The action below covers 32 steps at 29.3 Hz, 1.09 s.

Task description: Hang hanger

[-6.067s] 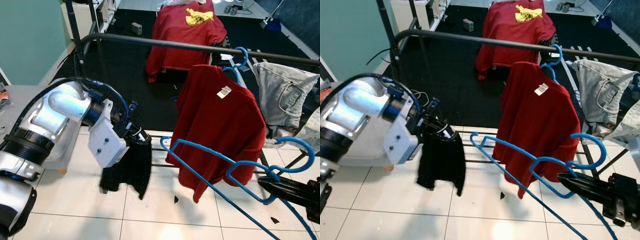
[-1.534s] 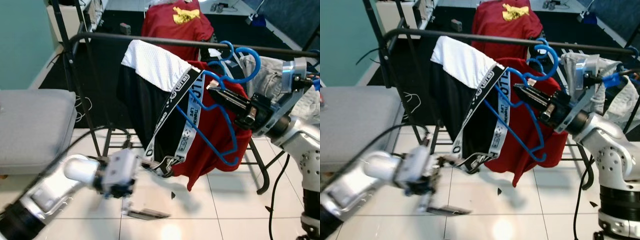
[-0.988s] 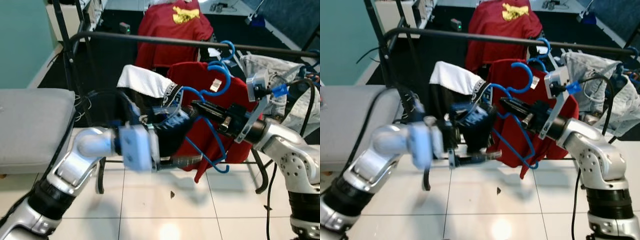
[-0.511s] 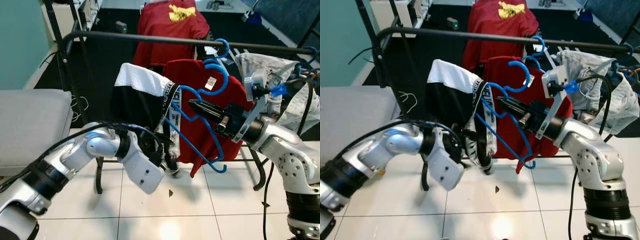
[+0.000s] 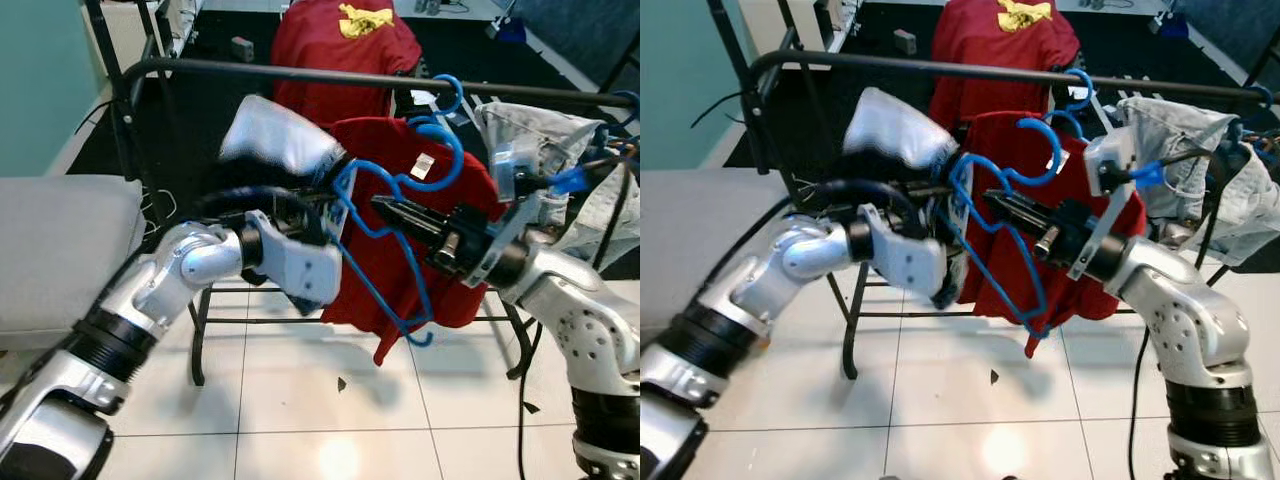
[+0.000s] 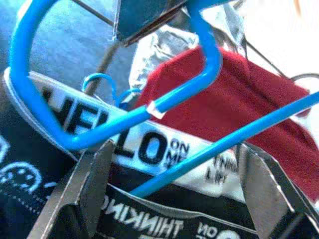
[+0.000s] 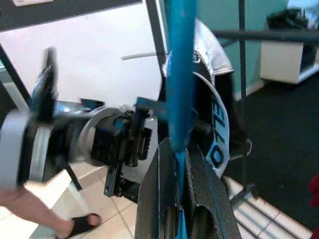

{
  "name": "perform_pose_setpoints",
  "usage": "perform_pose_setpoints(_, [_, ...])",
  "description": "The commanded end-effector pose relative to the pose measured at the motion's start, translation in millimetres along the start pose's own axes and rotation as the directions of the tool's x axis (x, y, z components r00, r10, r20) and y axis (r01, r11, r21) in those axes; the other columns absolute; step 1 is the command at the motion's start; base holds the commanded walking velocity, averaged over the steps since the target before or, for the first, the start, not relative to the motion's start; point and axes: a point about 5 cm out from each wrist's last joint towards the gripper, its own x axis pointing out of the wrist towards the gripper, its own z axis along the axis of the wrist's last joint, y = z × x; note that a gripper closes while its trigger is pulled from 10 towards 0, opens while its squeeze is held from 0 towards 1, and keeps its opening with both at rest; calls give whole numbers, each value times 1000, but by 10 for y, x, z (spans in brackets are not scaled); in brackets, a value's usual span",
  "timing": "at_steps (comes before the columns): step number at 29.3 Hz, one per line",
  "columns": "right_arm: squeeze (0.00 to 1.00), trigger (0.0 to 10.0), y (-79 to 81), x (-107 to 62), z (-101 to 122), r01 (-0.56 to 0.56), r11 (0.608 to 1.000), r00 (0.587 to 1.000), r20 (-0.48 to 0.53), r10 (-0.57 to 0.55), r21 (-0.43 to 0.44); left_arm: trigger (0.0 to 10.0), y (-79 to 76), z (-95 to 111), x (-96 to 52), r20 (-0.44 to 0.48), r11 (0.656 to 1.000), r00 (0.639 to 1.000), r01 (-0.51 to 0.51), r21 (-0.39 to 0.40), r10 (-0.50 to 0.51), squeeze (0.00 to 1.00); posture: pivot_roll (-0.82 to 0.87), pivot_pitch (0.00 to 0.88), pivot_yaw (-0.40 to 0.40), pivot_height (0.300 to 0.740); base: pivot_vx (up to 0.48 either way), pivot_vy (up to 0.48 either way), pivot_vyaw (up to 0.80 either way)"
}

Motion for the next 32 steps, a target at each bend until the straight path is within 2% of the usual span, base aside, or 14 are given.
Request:
perform_pose_setpoints(1, [0,10000,7,-52,-74,-10,1000,999,-35,11,27,10000,111,162,5,118,989,989,-74,-127,90,0,12,179,-43,740,0,0,0])
perform_pose_setpoints(2, [0,10000,7,-52,-74,-10,1000,999,-35,11,27,10000,111,162,5,118,989,989,-74,-127,90,0,12,179,-43,740,0,0,0])
perform_pose_setpoints(3, [0,10000,-57,-159,-50,11,1000,999,-45,-10,17,10000,133,265,-104,221,941,969,-32,-336,112,0,14,181,-46,740,0,0,0])
perform_pose_setpoints(4, [0,10000,-57,-159,-50,11,1000,999,-45,-10,17,10000,133,265,-104,221,941,969,-32,-336,112,0,14,181,-46,740,0,0,0])
perform_pose_setpoints(5, [0,10000,-130,-308,17,29,1000,998,-53,-28,4,10000,163,368,-294,330,846,930,40,-532,163,0,9,186,-48,740,0,0,0])
perform_pose_setpoints(6, [0,10000,-171,-421,78,34,999,998,-58,-34,-7,10000,138,473,-455,427,767,888,152,-623,171,0,10,187,-49,740,0,0,0])
perform_pose_setpoints(7, [0,10000,-194,-503,121,32,999,997,-68,-33,-17,10000,33,572,-618,505,712,854,279,-645,123,0,10,189,-55,740,0,0,0])
perform_pose_setpoints(9, [0,10000,-194,-503,121,32,999,997,-68,-33,-17,10000,33,572,-618,505,712,854,279,-645,123,0,10,189,-55,740,0,0,0])
perform_pose_setpoints(15, [0,10000,-269,-566,112,63,997,994,-91,-65,-34,10000,-317,660,-899,538,581,843,434,-688,8,0,18,193,-62,740,0,0,0])
perform_pose_setpoints(20, [0,10000,-279,-538,99,66,997,994,-80,-68,-32,10000,-336,564,-898,463,595,886,351,-723,40,0,26,195,-64,740,0,0,0])
perform_pose_setpoints(23, [0,10000,-280,-503,134,57,998,997,-46,-58,-36,10000,-241,412,-730,311,635,935,137,-760,170,0,26,195,-62,740,0,0,0])
perform_pose_setpoints(26, [0,10000,-278,-490,167,49,998,999,-22,-50,-35,10000,-202,361,-657,242,621,940,44,-782,238,0,23,195,-60,740,0,0,0])
perform_pose_setpoints(28, [0,10000,-270,-460,233,30,999,999,31,-29,-21,10000,-157,277,-523,94,588,932,-141,-796,351,0,22,196,-58,740,0,0,0])
perform_pose_setpoints(32, [0,10000,-226,-367,255,-7,1000,996,85,8,-3,10000,-214,282,-389,-15,593,924,-258,-763,383,0,23,197,-57,740,0,0,0])
